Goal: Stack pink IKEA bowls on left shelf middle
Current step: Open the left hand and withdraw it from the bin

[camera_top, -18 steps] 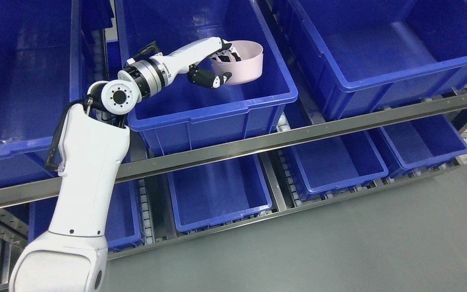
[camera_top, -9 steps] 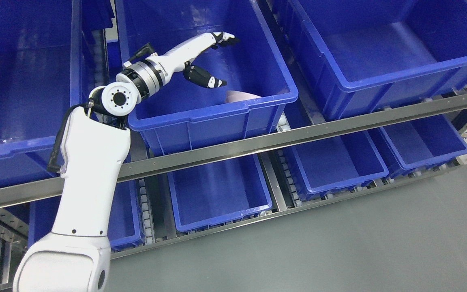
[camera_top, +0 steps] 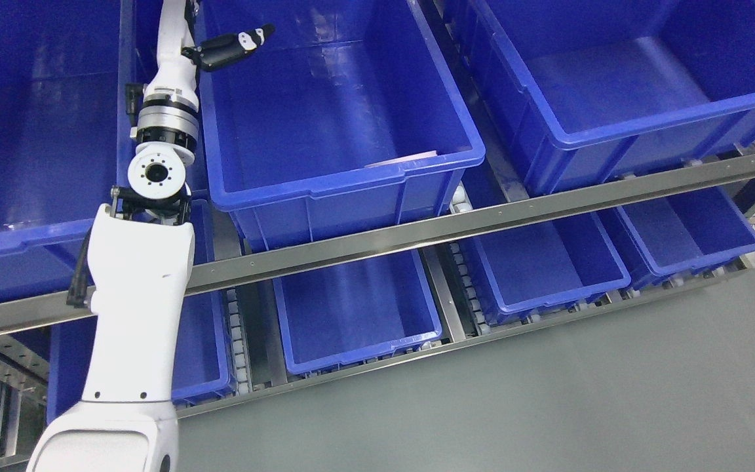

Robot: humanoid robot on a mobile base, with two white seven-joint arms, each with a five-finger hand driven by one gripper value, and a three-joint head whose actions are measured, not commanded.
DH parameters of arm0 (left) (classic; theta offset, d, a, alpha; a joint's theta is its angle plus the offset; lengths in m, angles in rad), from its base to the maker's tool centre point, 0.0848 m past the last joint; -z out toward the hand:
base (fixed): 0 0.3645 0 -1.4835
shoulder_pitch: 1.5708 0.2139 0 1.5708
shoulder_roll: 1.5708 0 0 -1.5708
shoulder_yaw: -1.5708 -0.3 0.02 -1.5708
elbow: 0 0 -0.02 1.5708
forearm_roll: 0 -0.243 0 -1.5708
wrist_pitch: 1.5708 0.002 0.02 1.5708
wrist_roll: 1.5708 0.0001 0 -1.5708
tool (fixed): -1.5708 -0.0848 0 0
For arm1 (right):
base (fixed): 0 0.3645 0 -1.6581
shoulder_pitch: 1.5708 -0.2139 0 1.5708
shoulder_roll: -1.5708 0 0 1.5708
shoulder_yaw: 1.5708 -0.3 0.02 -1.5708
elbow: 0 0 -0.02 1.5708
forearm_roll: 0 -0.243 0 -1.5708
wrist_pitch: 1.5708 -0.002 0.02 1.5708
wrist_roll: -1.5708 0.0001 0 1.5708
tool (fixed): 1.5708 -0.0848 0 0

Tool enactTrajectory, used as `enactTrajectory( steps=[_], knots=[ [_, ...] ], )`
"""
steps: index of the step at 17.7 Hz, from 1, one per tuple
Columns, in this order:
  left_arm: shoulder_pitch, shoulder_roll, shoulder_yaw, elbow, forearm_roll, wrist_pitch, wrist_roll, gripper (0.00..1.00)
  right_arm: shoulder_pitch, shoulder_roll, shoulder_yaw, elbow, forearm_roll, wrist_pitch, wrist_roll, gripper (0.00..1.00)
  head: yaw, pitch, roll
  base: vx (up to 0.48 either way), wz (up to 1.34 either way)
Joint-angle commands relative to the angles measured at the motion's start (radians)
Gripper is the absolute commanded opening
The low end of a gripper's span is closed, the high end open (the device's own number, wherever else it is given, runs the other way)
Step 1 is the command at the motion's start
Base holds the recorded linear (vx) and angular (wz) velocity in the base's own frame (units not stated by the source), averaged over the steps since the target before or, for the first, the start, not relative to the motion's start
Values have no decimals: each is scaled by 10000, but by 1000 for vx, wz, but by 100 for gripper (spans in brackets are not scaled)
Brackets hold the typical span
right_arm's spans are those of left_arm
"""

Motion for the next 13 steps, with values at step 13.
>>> enactTrajectory(
  steps=[13],
  knots=[
    [1250,134,97,-2707,1104,1066,-48,100,0,-175,-92,0,77,8,3,100,0,0,0,-5,-70]
  ],
)
